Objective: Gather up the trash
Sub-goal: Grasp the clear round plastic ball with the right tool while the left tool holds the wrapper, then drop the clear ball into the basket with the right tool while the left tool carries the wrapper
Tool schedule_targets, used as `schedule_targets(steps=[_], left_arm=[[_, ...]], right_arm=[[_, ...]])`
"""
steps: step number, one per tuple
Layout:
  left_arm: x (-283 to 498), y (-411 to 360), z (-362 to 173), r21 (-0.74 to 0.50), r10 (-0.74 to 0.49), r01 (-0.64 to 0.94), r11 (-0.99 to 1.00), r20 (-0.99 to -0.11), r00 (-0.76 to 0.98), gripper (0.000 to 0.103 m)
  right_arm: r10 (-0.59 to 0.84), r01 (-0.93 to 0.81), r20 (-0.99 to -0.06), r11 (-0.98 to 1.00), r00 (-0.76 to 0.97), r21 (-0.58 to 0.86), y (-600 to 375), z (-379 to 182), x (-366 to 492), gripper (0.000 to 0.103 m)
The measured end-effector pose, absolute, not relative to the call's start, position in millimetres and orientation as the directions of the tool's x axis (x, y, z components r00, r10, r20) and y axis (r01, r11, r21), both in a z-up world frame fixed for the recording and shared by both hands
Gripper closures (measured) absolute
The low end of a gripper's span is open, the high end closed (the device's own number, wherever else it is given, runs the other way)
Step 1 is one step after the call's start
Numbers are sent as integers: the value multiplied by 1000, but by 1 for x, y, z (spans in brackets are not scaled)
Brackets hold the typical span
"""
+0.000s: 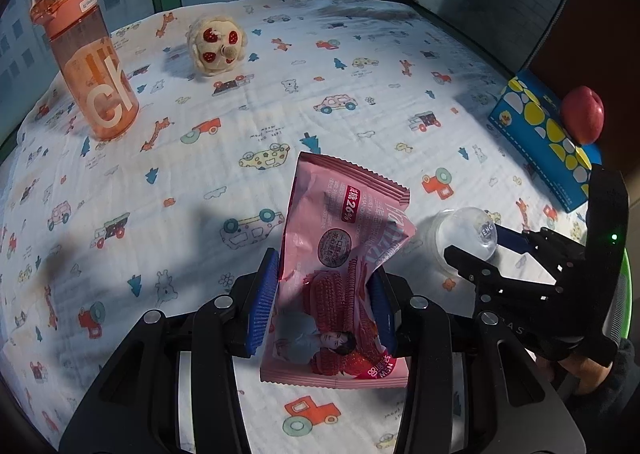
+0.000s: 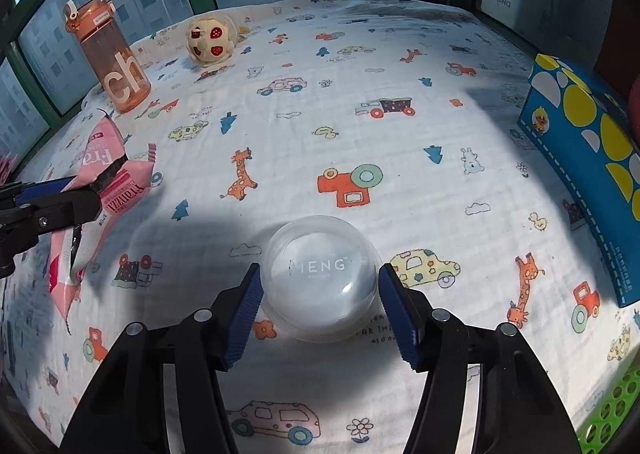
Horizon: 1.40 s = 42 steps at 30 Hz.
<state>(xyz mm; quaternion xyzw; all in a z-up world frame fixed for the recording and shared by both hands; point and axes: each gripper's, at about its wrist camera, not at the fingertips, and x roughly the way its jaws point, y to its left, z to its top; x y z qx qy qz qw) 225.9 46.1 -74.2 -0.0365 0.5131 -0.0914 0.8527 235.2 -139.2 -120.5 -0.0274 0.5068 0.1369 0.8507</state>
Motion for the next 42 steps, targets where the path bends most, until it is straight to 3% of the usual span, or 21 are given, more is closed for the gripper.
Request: schedule_targets(steps=[21, 42], left_arm=[[169, -20, -51, -126, -221, 222, 967, -848, 481, 60], [123, -130, -16, -128, -337, 421, 898, -815, 472, 60]], right_arm=[[240, -219, -796, 966, 556, 138, -198, -44, 129, 46], [91, 40, -744, 987, 662, 156, -327, -7, 31, 46]])
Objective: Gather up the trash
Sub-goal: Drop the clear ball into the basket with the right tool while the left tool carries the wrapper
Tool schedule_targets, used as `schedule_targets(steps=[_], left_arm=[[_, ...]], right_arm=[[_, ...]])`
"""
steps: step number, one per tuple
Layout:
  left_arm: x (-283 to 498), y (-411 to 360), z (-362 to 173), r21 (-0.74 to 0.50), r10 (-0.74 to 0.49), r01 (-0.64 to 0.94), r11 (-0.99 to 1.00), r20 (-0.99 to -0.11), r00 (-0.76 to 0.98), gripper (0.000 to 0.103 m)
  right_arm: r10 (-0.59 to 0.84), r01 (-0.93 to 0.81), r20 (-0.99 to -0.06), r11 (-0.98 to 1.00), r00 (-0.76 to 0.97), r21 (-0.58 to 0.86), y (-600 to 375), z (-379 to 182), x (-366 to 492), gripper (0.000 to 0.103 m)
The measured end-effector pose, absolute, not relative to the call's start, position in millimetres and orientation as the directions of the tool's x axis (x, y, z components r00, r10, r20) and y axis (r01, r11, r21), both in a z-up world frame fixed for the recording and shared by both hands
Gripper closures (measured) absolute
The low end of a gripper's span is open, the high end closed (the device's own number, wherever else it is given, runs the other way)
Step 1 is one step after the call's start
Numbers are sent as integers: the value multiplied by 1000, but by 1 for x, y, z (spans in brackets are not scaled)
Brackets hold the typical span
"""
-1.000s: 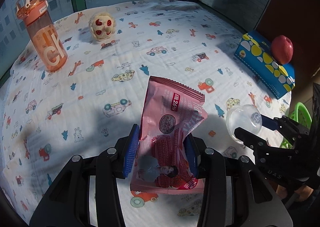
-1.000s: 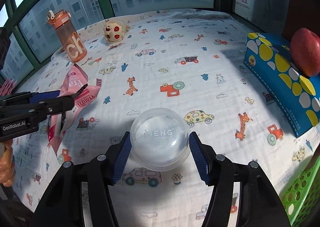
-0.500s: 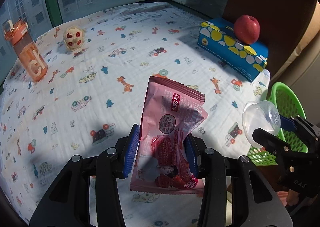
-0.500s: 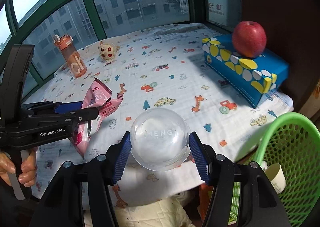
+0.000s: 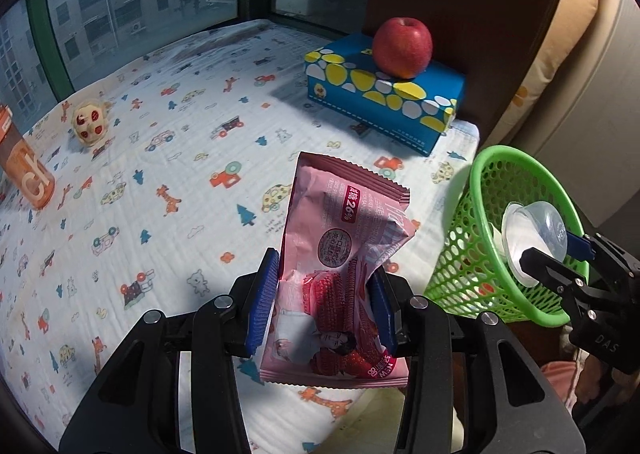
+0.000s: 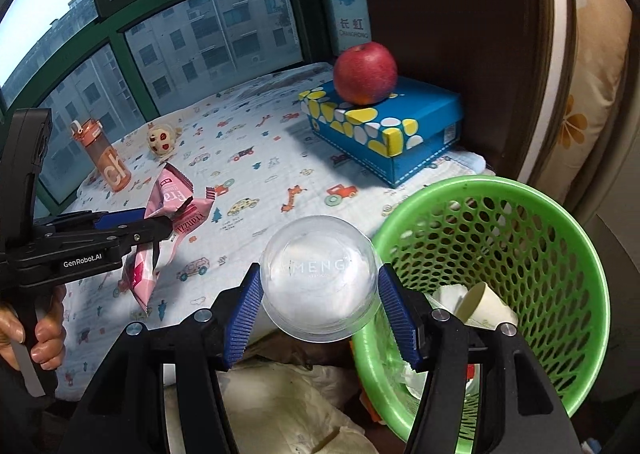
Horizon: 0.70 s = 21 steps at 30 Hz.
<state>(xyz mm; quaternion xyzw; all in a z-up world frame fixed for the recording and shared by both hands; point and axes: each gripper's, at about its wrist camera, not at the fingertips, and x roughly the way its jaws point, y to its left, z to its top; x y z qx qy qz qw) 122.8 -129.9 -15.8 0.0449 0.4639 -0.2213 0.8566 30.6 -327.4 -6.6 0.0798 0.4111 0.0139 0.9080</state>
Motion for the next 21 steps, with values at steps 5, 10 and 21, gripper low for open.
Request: schedule_targets(steps=[5, 10, 21], left_arm=[[118, -152, -7, -126, -362, 463, 877, -807, 466, 60], [115, -173, 4, -127, -387, 499, 857, -797, 463, 60], [110, -220, 17, -151, -444, 562, 813, -786, 430, 60]], right_arm=[[45, 106, -743, 982, 668, 154, -355, -5, 15, 46], [-5, 172, -743, 974, 669, 149, -383, -5, 3, 46], [-75, 286, -761, 947, 645, 149, -429, -19, -15, 46]])
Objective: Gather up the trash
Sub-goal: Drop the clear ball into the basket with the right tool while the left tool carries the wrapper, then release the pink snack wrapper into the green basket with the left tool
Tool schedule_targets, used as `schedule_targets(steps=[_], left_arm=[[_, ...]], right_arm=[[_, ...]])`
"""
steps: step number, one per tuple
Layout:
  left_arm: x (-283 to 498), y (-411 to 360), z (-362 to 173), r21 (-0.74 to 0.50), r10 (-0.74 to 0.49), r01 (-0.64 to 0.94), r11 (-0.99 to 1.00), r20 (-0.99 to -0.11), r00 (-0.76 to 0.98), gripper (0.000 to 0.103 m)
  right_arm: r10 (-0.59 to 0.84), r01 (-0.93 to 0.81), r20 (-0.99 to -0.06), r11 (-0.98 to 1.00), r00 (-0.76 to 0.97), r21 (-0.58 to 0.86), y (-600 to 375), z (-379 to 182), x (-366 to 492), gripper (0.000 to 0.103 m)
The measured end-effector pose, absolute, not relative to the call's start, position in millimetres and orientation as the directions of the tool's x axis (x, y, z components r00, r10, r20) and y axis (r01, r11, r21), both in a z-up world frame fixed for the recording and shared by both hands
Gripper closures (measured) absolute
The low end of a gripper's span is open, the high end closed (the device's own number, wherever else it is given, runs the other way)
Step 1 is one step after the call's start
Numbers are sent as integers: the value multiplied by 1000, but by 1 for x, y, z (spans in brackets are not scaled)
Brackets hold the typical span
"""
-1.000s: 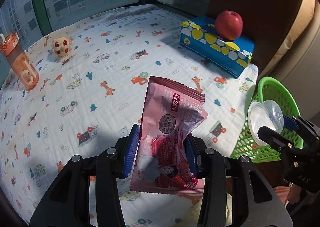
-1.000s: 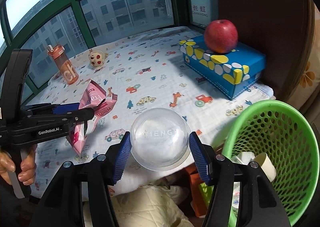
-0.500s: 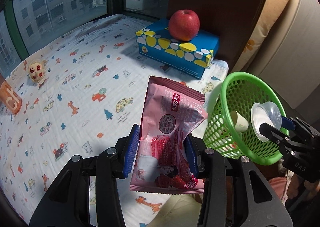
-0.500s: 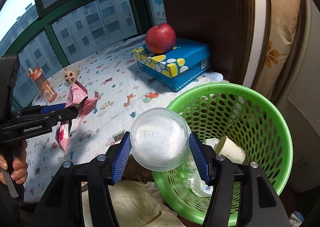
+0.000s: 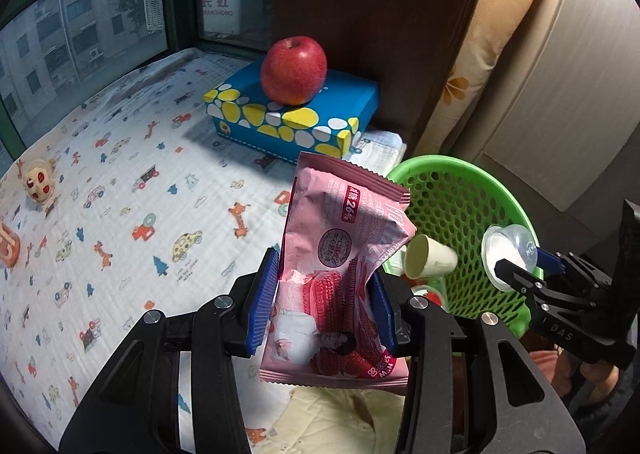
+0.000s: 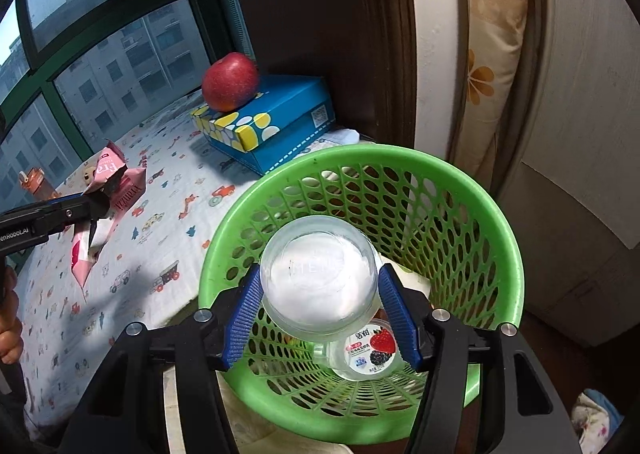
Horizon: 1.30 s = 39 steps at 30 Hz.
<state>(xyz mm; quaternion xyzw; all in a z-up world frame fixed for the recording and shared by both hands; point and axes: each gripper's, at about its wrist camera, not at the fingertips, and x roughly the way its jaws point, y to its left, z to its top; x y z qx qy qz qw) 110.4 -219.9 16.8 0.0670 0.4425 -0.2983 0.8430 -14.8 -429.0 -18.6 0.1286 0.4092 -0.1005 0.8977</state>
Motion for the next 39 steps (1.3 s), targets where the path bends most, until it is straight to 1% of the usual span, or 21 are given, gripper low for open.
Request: schedule_targets(steps=[6, 7, 9, 10, 20, 22, 25, 27, 31, 34, 36, 39], left_arm=[[104, -249, 17, -171, -477, 597, 784, -782, 402, 60], [103, -254, 17, -175, -482, 602, 779, -782, 396, 60], [101, -264, 13, -190, -491, 610, 770, -786, 376, 60], [100, -268, 11, -193, -495, 615, 764, -788, 367, 60], [92, -309, -7, -197, -498, 652, 732, -808, 315, 59], [91, -315, -11, -199, -497, 657, 727, -813, 303, 56], [89, -324, -17, -202, -493, 661, 723, -821, 288, 54], [88, -327, -21, -209, -492, 660, 722, -825, 277, 50], [86, -333, -28, -229, -503, 667, 709, -828, 250, 48], [85, -335, -32, -248, -514, 669, 700, -826, 231, 43], [85, -335, -33, -263, -521, 666, 698, -825, 220, 33], [87, -334, -35, -281, -528, 657, 699, -823, 210, 31]], right_arm=[[-103, 331, -772, 933, 627, 144, -448, -26, -24, 45], [-109, 340, -772, 929, 626, 145, -452, -27, -26, 44], [-111, 353, -770, 923, 628, 155, -456, -27, -30, 37], [-114, 357, -769, 921, 629, 155, -458, -28, -32, 37], [-125, 385, -748, 905, 652, 184, -472, -19, -50, 36], [-127, 388, -743, 903, 657, 188, -473, -17, -53, 36], [-131, 393, -734, 898, 667, 197, -476, -13, -58, 35], [-134, 397, -729, 896, 671, 200, -478, -11, -62, 33], [-138, 405, -726, 891, 674, 206, -480, -10, -68, 32], [-140, 411, -726, 887, 673, 210, -482, -10, -70, 32], [-140, 413, -726, 885, 674, 213, -482, -10, -71, 32], [-140, 415, -725, 884, 675, 216, -483, -10, -72, 32]])
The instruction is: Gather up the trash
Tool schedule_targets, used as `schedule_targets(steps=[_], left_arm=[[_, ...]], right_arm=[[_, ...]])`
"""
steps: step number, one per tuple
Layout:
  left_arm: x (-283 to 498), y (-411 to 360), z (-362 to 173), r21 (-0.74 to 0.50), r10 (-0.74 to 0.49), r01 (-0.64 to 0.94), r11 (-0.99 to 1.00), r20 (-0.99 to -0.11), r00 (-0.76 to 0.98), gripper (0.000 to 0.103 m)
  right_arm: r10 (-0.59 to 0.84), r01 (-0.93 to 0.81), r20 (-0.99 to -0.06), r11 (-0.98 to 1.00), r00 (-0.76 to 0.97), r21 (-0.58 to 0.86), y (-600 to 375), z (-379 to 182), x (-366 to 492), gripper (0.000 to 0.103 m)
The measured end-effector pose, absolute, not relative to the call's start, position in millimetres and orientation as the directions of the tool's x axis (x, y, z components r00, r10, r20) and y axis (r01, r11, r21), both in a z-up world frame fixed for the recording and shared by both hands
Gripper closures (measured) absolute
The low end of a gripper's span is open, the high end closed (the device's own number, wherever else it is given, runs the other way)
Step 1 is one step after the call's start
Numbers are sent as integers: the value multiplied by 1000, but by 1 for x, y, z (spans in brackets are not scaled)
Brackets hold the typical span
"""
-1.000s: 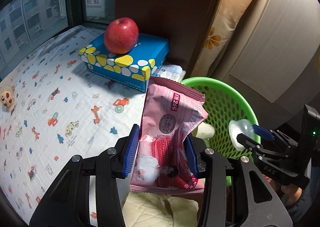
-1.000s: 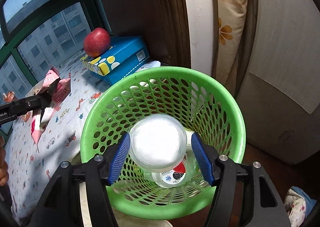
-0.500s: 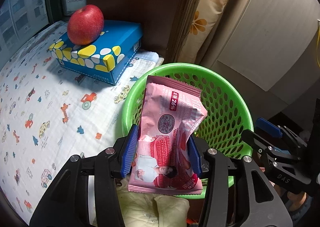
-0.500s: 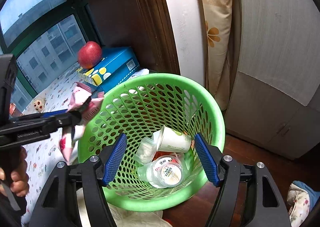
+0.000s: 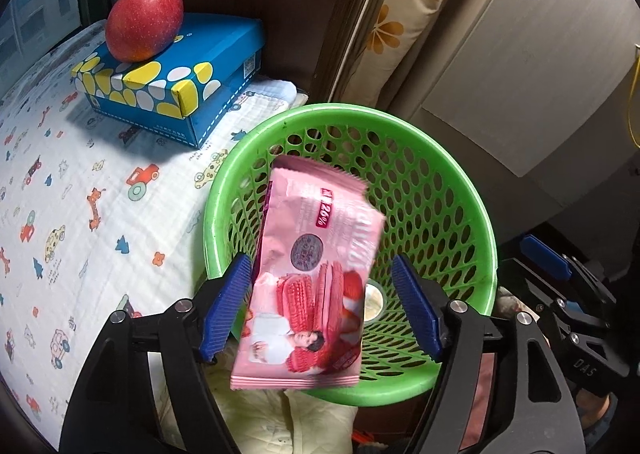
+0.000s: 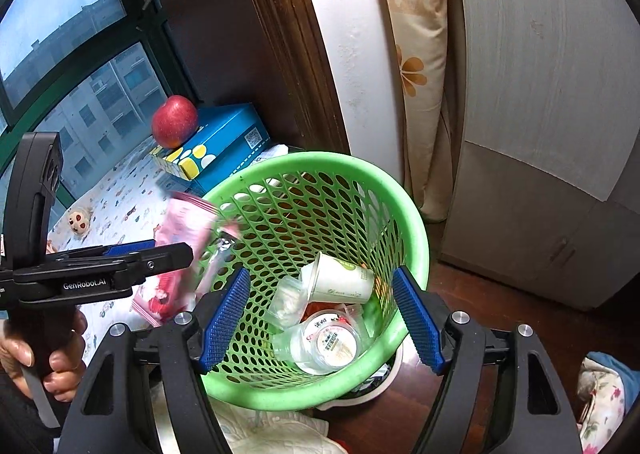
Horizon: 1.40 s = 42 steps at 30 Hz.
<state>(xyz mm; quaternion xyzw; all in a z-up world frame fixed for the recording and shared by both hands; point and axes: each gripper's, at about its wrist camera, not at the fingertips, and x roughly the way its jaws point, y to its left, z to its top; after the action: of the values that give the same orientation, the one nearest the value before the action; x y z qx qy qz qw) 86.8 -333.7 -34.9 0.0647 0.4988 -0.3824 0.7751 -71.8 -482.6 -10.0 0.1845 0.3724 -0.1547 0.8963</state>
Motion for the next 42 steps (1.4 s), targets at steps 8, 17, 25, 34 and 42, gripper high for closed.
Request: schedule_targets(steps=[8, 17, 25, 34, 42], left_arm=[[86, -321, -29, -255, -521, 653, 713, -816, 251, 31], [88, -276, -13, -178, -469, 606, 775, -805, 363, 31], [93, -217, -6, -146, -406, 507, 849, -794, 452, 25], [92, -145, 0, -95, -306, 380, 920, -779, 546, 17], [88, -82, 3, -61, -209, 255, 965, -766, 608, 16]], right_arm=[[-132, 402, -720, 889, 681, 218, -477, -7, -72, 32], [-98, 356, -710, 907, 697, 225, -453, -2, -64, 28], [-40, 274, -698, 934, 715, 228, -418, 5, -47, 23], [49, 153, -689, 961, 723, 229, -366, 11, -21, 19], [117, 60, -688, 972, 716, 228, -321, 13, 0, 17]])
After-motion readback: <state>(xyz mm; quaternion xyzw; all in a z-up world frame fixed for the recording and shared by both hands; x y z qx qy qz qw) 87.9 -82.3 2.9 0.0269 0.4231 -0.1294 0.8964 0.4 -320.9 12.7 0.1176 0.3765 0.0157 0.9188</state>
